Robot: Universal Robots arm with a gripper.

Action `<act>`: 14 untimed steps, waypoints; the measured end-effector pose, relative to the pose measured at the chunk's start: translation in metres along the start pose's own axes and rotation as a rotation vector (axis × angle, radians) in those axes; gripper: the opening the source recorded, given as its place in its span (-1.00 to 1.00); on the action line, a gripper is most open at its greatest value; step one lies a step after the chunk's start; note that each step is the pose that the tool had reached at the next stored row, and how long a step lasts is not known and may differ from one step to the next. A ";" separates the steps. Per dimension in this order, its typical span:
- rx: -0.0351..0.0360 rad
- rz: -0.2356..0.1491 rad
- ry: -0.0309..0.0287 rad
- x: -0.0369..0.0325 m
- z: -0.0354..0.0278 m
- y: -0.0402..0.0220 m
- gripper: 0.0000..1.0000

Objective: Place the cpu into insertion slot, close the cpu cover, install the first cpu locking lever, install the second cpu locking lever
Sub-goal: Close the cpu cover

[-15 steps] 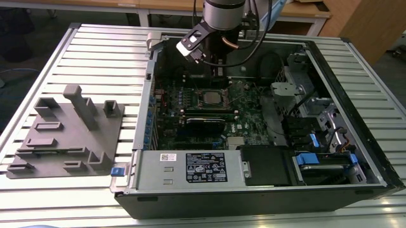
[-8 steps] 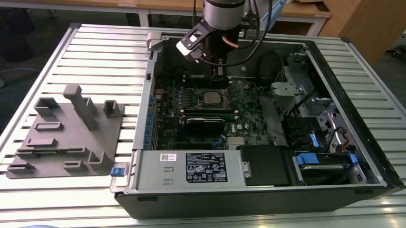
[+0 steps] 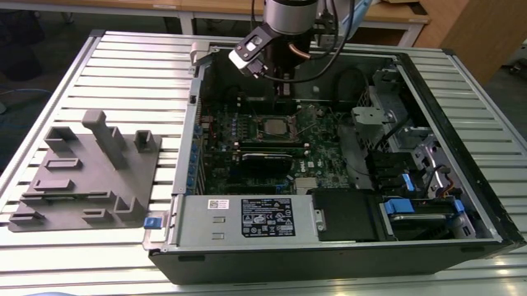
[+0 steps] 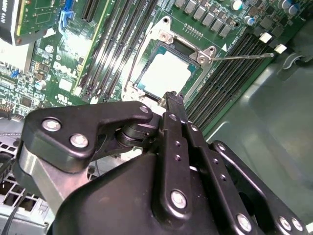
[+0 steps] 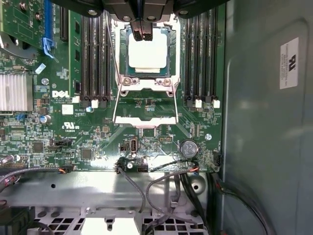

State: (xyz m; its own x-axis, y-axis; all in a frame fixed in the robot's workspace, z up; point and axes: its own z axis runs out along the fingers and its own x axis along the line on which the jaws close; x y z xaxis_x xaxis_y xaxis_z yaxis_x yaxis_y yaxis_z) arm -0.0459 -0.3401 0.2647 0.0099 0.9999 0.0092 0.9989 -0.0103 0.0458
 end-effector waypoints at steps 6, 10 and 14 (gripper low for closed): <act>0.0000 0.000 0.0001 0.0001 -0.0068 0.0003 -0.79; 0.0001 0.000 -0.0001 0.0001 -0.0111 0.0005 -0.79; 0.0000 0.000 -0.0001 0.0001 -0.0116 0.0005 -0.79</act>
State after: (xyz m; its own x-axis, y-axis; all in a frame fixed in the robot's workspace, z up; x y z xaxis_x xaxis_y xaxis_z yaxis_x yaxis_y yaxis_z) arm -0.0459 -0.3401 0.2763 0.0099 0.9999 0.0091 0.9989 -0.0103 0.0458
